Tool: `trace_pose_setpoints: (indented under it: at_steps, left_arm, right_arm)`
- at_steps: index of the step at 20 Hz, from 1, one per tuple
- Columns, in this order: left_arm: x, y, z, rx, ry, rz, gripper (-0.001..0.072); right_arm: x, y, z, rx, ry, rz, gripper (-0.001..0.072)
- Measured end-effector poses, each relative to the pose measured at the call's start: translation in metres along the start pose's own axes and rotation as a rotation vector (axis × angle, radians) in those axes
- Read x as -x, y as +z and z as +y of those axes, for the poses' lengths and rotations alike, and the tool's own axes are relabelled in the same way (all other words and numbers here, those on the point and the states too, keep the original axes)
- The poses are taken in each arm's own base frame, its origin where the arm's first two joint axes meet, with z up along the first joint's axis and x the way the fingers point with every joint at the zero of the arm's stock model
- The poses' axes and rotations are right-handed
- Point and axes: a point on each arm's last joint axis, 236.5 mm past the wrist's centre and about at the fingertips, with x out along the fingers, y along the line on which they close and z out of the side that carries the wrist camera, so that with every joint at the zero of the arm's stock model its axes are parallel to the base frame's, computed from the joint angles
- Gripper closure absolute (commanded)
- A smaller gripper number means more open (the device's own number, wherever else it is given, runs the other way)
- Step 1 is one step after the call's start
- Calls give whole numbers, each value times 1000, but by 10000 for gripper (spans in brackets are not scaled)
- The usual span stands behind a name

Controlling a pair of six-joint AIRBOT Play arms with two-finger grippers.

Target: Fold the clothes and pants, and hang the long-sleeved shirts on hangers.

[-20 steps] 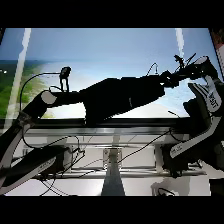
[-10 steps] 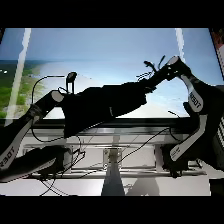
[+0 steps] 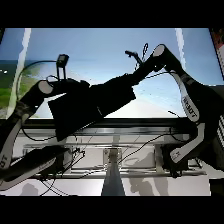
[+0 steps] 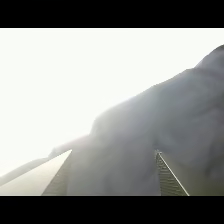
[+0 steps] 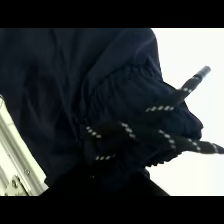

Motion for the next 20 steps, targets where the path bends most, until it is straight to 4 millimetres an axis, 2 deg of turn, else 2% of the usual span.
trace_pose_setpoints:
  at_steps: [3, 5, 7, 9, 11, 13, 15, 17, 20]
  left_arm:
    - [48, 45, 10, -33, 49, -151, 126]
    - [78, 65, 13, -51, 77, -233, 126]
    - [102, 77, 11, -68, 93, -293, 126]
    - [117, 85, 9, -79, 102, -335, 126]
    - [126, 89, 7, -86, 108, -355, 126]
    - [130, 90, 7, -90, 110, -366, 126]
    - [132, 91, 6, -91, 112, -372, 126]
    - [134, 92, 6, -92, 113, -375, 126]
    - [134, 92, 6, -93, 113, -378, 126]
  right_arm:
    - [73, 23, 5, -8, -155, -175, 679]
    - [134, 25, 12, -51, -274, -308, 679]
    - [193, 12, 13, -126, -406, -423, 679]
    - [254, -14, 17, -250, -542, -551, 679]
    - [308, -51, 24, -387, -673, -674, 679]
    - [353, -95, 35, -503, -795, -782, 679]
    - [393, -151, 47, -626, -936, -869, 679]
    - [420, -214, 59, -783, -1068, -929, 679]
    - [443, -307, 83, -1084, -1231, -1025, 679]
